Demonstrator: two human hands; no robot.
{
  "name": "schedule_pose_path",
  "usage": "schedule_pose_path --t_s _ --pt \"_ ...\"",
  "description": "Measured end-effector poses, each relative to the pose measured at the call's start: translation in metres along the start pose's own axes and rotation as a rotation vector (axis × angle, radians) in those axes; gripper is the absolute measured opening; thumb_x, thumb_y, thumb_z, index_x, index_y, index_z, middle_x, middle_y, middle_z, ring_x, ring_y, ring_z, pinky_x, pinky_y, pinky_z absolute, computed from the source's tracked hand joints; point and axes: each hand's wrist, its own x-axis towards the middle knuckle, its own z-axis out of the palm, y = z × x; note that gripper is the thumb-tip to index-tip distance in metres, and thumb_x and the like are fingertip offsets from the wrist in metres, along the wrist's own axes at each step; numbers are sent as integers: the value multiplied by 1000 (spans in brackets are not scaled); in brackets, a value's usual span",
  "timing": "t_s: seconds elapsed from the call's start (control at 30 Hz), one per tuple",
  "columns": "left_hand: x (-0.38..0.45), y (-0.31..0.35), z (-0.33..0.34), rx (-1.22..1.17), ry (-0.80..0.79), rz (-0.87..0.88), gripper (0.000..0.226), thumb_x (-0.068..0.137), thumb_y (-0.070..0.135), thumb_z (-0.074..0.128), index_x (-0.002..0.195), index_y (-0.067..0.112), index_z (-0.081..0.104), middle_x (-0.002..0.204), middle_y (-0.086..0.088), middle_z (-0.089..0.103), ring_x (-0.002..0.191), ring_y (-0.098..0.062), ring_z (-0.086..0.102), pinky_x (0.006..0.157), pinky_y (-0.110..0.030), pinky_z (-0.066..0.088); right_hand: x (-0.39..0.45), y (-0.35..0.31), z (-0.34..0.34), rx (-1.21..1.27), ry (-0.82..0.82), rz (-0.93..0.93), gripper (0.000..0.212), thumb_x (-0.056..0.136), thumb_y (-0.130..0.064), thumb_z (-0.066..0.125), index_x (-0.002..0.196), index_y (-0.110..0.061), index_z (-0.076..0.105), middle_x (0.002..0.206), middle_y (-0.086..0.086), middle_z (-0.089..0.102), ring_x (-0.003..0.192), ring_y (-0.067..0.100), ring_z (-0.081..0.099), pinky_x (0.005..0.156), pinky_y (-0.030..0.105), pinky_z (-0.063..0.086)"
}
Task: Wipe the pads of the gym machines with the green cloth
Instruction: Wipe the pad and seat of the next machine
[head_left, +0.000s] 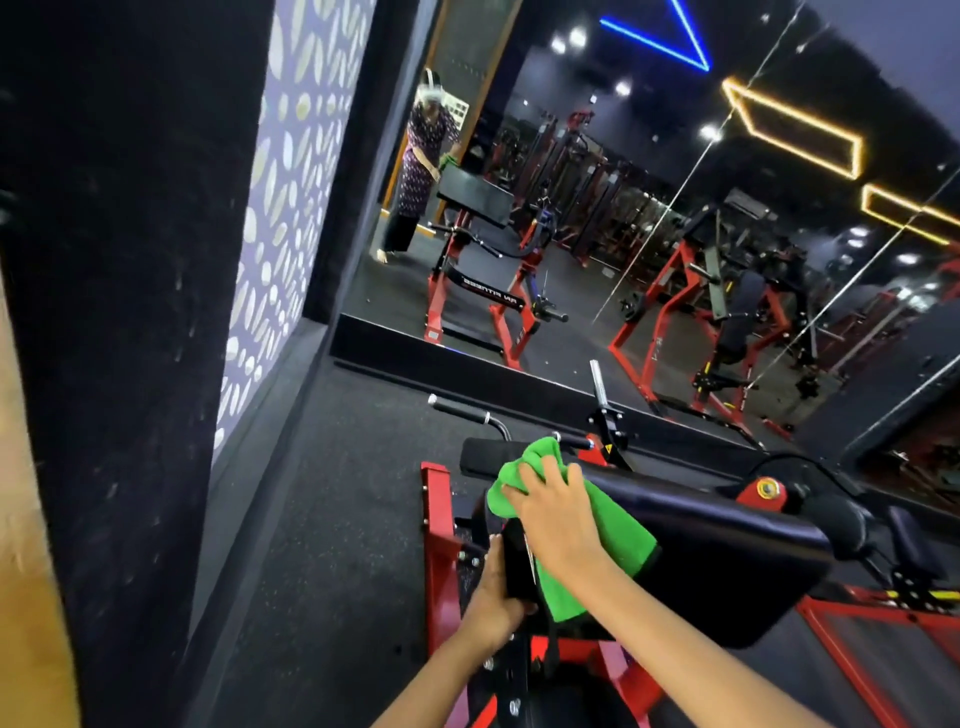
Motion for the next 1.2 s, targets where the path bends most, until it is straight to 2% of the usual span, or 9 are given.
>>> schedule_pose_path --t_s 0.2,0.37,0.5,0.6,0.7,0.8,0.93,1.03,1.2 --pt "6 25 12 54 62 242 109 67 44 63 150 13 -1 154 7 7 143 -7 9 116 -20 11 39 20 -17 61 -42 -63 32 91 -18 51 121 -22 60 124 -1 49 127 31 29 99 45 26" --pt "24 6 15 18 49 190 98 61 18 64 147 21 18 154 -6 27 141 -10 26 116 -31 26 101 31 -16 125 -186 -146 33 91 -22 51 122 -25 61 124 -3 55 123 28 34 93 41 31" --pt "37 27 12 34 40 178 109 58 12 52 149 31 -5 153 15 -7 145 -7 -1 118 -35 20 142 70 -26 298 -488 -405 41 86 -29 65 127 -27 60 126 2 60 119 26 46 98 36 36" --pt "52 39 9 -183 48 63 95 69 -4 40 149 24 -2 152 15 -2 145 -14 3 110 -18 27 154 85 -22 420 -594 -482 42 85 -29 67 127 -23 60 127 2 59 116 23 53 96 30 40" --pt "67 46 8 -338 88 15 76 76 15 38 147 30 13 152 10 22 141 -10 24 112 -18 23 168 70 -3 457 -591 -487 41 84 -27 69 124 -20 62 125 3 59 115 22 53 96 28 40" --pt "87 35 3 -178 236 101 31 101 38 34 131 31 39 118 19 59 102 6 57 81 -7 45 184 65 11 543 -574 -515 39 84 -24 69 122 -18 64 122 5 62 110 20 55 92 27 41" --pt "109 20 -7 -27 320 126 44 85 45 56 120 19 54 132 -3 55 111 -10 57 82 -16 47 193 85 23 705 -669 -571 35 83 -18 70 118 -16 65 118 1 62 99 11 54 83 15 41" --pt "130 20 -20 -1 403 46 31 99 30 42 115 10 59 105 -3 70 90 -3 66 73 -14 48 210 88 37 844 -766 -584 25 81 -14 73 105 -19 69 108 -3 64 100 10 56 95 25 43" --pt "153 24 -42 -122 465 -202 33 102 10 32 131 15 46 121 1 53 106 -11 45 81 -16 33 259 57 53 687 -844 -601 35 83 -15 70 118 -14 66 103 -4 63 85 9 58 86 27 47"
